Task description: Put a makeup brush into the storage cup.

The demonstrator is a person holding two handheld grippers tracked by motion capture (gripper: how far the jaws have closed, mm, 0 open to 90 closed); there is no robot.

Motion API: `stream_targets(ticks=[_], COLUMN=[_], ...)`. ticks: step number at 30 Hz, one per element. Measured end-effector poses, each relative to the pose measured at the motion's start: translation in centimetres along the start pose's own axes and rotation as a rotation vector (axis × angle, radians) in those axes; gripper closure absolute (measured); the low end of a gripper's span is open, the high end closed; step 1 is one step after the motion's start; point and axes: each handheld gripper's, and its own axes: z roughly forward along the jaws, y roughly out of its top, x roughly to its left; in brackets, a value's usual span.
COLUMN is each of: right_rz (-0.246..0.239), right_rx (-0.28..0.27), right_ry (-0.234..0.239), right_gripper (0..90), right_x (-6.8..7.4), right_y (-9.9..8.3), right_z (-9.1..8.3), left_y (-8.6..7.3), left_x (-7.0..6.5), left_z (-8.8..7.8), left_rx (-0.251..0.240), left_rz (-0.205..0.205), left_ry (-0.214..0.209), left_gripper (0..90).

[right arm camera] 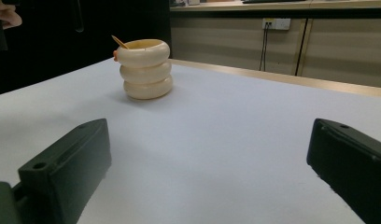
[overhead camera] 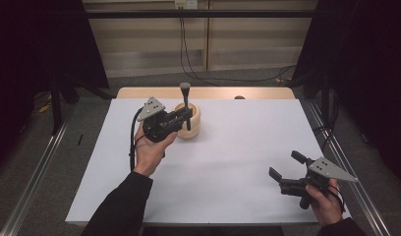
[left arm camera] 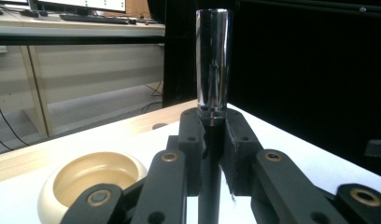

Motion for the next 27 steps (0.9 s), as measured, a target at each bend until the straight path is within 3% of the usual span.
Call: stream_targets(ticks=[11, 18, 27], right_rz=[0.009, 0.001, 0.009], right_rx=[0.007, 0.008, 0.009], right_ry=[0.012, -0.003, 0.013], right_gripper=[0.5, 1.0, 1.7], right_x=[-0.2, -0.2, -0.1], right_y=[-0.5, -0.7, -0.7], right_z=[0.0, 0.2, 0.3], left_y=[1.3, 2.0, 1.3], left_x=[1.7, 2.5, 3.7], left_z=[1.5, 2.1, 3.5], left_rx=[-0.006, -0.017, 0.01], left_rz=[-0.008, -0.012, -0.011], left_ry=[0.018, 0.022, 0.068], left_gripper=[79.4, 79.4, 79.4])
